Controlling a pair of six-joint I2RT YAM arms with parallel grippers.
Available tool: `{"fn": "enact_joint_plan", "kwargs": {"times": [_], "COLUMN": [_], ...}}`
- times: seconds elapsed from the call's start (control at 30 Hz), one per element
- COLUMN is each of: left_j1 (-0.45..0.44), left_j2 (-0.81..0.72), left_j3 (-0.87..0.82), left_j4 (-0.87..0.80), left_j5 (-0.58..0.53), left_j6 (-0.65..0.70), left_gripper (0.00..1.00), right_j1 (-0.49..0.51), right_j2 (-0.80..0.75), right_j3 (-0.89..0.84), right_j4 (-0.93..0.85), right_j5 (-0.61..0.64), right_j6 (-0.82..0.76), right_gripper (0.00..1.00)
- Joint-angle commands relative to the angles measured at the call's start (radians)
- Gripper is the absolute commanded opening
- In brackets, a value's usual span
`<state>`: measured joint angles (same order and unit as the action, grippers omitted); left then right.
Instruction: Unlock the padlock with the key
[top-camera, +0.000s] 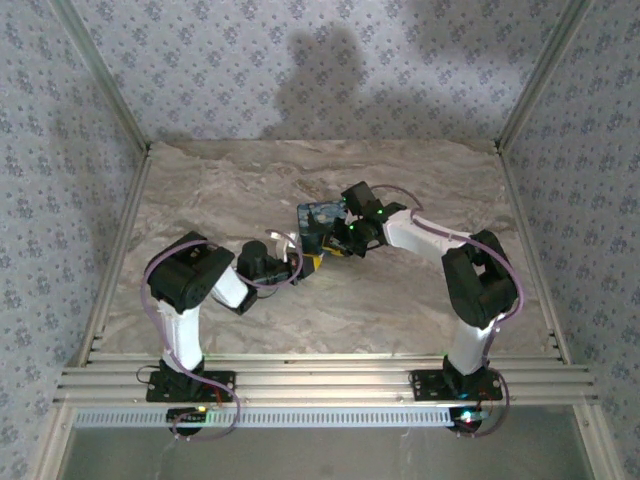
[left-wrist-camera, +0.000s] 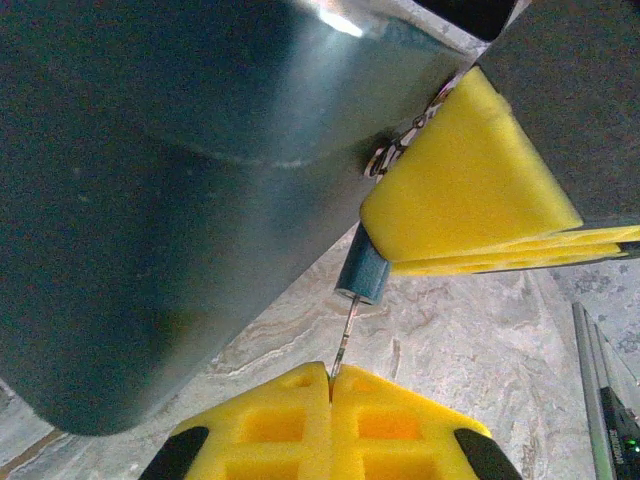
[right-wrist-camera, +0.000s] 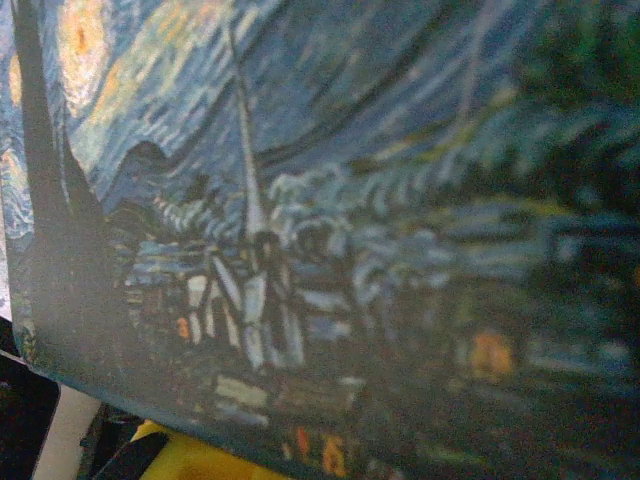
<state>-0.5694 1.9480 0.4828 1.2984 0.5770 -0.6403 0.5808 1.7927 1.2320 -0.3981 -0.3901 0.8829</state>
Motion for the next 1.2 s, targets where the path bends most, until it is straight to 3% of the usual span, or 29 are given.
{"fn": "enact_joint_plan", "kwargs": {"times": [0.0,0.13,0.3,0.57,0.8,1.07,1.17], "left_j1": [0.006,-0.007,-0.008,-0.128,-0.032,-0.027,-0.059], "left_j2": [-0.065,-0.069,-0.095,-0.242,-0.155,-0.169,-0.199], "left_j3": [0.029,0.054,0.037,0.006,0.016,0.025,0.002], "left_j4": [0.11,0.11,0.108,-0.079,0.11,0.074,-0.016], "left_j5": [0.02,0.035,-0.022,-0.251,-0.087,-0.027,-0.086], "left_j6": [0.004,-0.015,-0.006,0.188,-0.017,0.011,0.084], "left_gripper": [0.0,0.0,0.0,0.0,0.0,0.0,0.0], "right_j1": [0.028,0.033,0.042,0.068,0.074,0.079,0.09], "right_j2": [-0.027,-0.024,-0.029,-0.026,-0.032,-0.027,-0.038], "right_j3": [0.031,0.02,0.016,0.01,0.015,0.026,0.022], "right_j4": [-0.104,-0.052,-0.071,-0.067,-0.087,-0.12,-0.112], "right_j5": [-0.093,-0.144,-0.149,-0.142,-0.158,-0.142,-0.079], "right_j6": [-0.059,-0.027,-0.017,0.039,0.014,-0.022,-0.011], "right_gripper": [0.0,0.0,0.0,0.0,0.0,0.0,0.19]}}
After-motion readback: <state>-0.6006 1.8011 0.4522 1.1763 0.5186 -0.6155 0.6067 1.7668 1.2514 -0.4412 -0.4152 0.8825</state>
